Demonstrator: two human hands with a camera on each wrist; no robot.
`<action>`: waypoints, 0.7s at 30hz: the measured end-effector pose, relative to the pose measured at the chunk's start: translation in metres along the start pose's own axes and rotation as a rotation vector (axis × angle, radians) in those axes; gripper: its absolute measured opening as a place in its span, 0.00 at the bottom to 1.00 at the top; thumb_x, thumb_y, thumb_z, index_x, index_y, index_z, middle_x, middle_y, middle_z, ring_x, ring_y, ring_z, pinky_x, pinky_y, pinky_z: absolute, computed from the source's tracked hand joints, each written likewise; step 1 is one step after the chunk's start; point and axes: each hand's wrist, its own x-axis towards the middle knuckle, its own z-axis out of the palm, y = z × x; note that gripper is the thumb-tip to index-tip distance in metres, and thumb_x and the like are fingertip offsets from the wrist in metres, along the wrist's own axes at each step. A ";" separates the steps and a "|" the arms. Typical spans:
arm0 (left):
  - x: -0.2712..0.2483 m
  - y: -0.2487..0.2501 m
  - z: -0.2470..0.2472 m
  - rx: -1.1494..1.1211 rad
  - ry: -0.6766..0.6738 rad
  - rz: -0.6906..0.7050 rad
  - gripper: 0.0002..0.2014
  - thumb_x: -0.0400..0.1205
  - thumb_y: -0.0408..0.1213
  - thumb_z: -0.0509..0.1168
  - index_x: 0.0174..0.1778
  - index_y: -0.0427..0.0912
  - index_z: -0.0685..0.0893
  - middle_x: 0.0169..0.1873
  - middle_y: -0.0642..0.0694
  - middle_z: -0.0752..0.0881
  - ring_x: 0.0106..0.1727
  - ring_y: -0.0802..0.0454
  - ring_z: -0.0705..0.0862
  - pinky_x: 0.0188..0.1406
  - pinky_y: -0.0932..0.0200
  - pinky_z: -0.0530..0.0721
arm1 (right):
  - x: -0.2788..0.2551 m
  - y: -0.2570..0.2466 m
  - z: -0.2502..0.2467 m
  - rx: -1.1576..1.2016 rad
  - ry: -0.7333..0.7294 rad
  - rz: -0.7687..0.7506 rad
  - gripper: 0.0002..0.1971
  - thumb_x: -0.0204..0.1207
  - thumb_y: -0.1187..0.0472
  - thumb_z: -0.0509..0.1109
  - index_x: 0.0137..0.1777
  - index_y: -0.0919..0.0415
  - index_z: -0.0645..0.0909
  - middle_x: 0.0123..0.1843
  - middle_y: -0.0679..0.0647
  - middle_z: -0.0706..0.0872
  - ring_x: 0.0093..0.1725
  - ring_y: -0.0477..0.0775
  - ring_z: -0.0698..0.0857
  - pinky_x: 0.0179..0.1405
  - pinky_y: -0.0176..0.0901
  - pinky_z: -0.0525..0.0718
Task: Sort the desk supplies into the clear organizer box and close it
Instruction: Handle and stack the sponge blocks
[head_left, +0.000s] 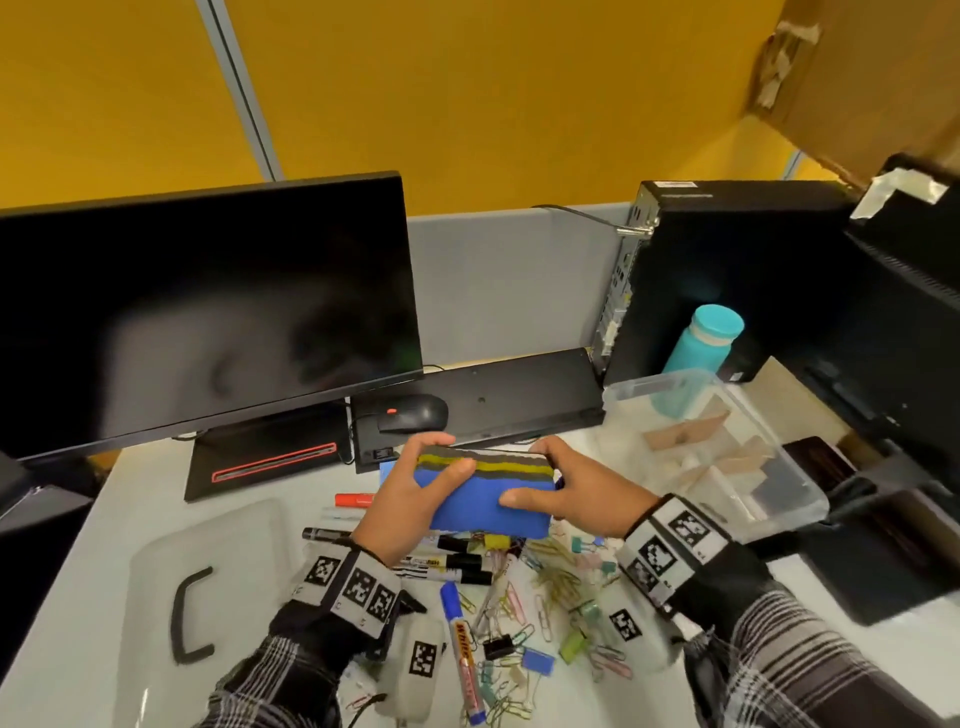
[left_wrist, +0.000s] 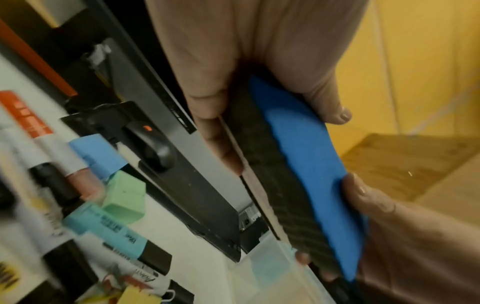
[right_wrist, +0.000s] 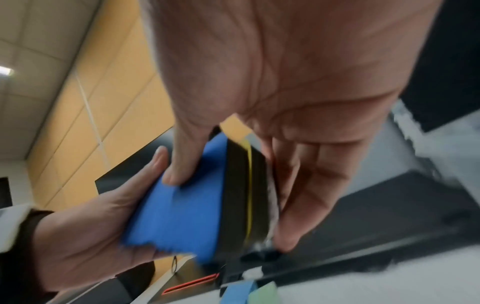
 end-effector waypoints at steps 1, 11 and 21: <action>0.001 0.005 0.007 0.040 -0.008 0.042 0.13 0.79 0.46 0.67 0.59 0.56 0.76 0.53 0.44 0.83 0.51 0.50 0.86 0.46 0.60 0.83 | 0.000 0.001 -0.016 -0.081 -0.036 0.015 0.31 0.65 0.42 0.78 0.63 0.52 0.71 0.56 0.48 0.84 0.43 0.45 0.86 0.43 0.43 0.86; 0.055 0.041 0.102 0.447 -0.177 0.303 0.35 0.78 0.50 0.68 0.79 0.53 0.59 0.69 0.53 0.68 0.67 0.58 0.72 0.65 0.69 0.72 | -0.001 0.022 -0.153 -0.449 0.173 -0.115 0.34 0.64 0.55 0.81 0.66 0.44 0.68 0.54 0.47 0.82 0.47 0.46 0.82 0.47 0.39 0.80; 0.115 0.055 0.183 0.702 -0.090 0.381 0.36 0.77 0.49 0.70 0.78 0.50 0.62 0.65 0.50 0.64 0.61 0.50 0.74 0.63 0.51 0.80 | 0.011 0.074 -0.209 -0.593 0.406 -0.088 0.36 0.66 0.62 0.79 0.70 0.47 0.64 0.65 0.51 0.70 0.56 0.54 0.79 0.54 0.46 0.80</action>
